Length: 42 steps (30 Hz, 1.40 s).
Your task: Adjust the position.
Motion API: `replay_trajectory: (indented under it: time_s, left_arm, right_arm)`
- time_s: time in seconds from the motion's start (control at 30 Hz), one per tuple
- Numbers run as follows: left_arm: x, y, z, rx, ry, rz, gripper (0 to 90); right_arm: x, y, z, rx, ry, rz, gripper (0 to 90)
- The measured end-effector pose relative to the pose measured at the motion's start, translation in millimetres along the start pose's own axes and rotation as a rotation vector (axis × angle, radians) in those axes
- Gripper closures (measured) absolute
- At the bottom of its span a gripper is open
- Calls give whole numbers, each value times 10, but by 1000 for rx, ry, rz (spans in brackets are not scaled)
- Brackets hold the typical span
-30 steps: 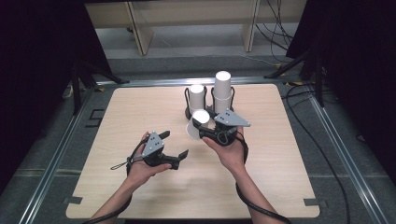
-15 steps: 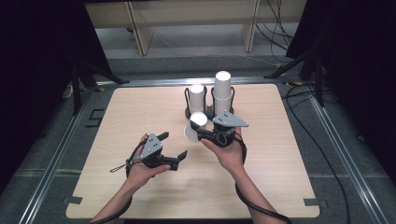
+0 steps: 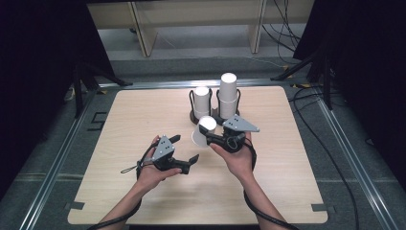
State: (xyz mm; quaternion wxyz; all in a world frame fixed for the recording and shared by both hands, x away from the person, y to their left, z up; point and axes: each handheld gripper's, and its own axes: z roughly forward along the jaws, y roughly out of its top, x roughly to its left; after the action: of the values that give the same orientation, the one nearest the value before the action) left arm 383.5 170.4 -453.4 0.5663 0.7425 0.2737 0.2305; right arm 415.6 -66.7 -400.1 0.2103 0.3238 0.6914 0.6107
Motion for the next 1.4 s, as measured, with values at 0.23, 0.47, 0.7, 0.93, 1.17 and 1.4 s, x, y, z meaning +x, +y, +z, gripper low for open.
replay_trajectory:
  time_s: [0.23, 0.47, 0.7, 0.93, 1.17, 1.4]
  left_arm:
    - [10, -1, -55, -26, -2, -8, 0]
    - [16, 28, -93, -16, -2, 5, 0]
    - [-31, 24, -78, -12, -17, 15, 0]
    - [-73, 46, -69, -15, -26, 18, 0]
    - [-87, 47, -61, -16, -27, 15, 0]
    - [-99, 26, -54, -14, -30, 10, 0]
  right_arm:
    - [60, -17, 24, 10, 3, 41, 364]
    - [102, -37, 67, 17, 10, 64, 364]
    - [-2, -60, 10, 38, 1, 134, 364]
    - [-182, -96, -41, 42, -1, 272, 364]
    - [-341, -154, -64, 70, -16, 366, 364]
    - [-431, -210, -36, 105, -25, 419, 363]
